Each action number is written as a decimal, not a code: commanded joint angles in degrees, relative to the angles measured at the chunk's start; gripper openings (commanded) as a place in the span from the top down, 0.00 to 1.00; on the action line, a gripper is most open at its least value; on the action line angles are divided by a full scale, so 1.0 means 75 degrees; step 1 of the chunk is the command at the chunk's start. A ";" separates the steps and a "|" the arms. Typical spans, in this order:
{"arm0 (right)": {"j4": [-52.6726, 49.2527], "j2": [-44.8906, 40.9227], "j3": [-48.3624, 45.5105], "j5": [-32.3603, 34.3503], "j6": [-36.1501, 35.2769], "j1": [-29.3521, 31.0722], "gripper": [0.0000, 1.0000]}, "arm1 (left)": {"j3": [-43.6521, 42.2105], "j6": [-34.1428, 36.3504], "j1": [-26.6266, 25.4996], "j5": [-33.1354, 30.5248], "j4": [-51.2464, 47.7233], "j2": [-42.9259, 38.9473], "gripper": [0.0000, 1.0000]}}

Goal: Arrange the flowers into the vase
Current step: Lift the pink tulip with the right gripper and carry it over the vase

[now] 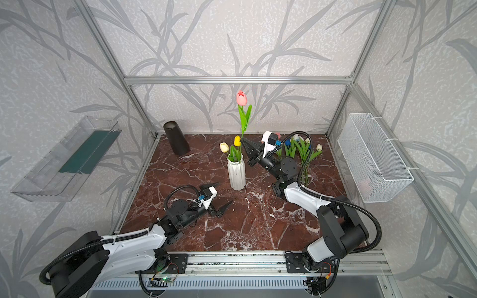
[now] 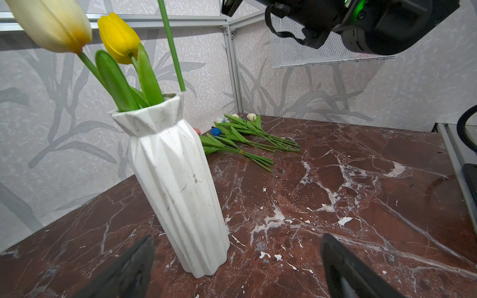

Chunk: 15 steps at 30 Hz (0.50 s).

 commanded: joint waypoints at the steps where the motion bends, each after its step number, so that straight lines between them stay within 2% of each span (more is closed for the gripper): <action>1: 0.0726 0.0050 0.0356 0.0159 -0.0397 0.0137 1.00 | -0.0074 0.0195 -0.0023 0.0050 0.0076 -0.0122 0.01; 15: 0.0552 0.0368 0.0486 0.0236 -0.0576 0.0190 1.00 | -0.0035 0.0243 -0.0025 0.0050 0.0011 -0.0037 0.01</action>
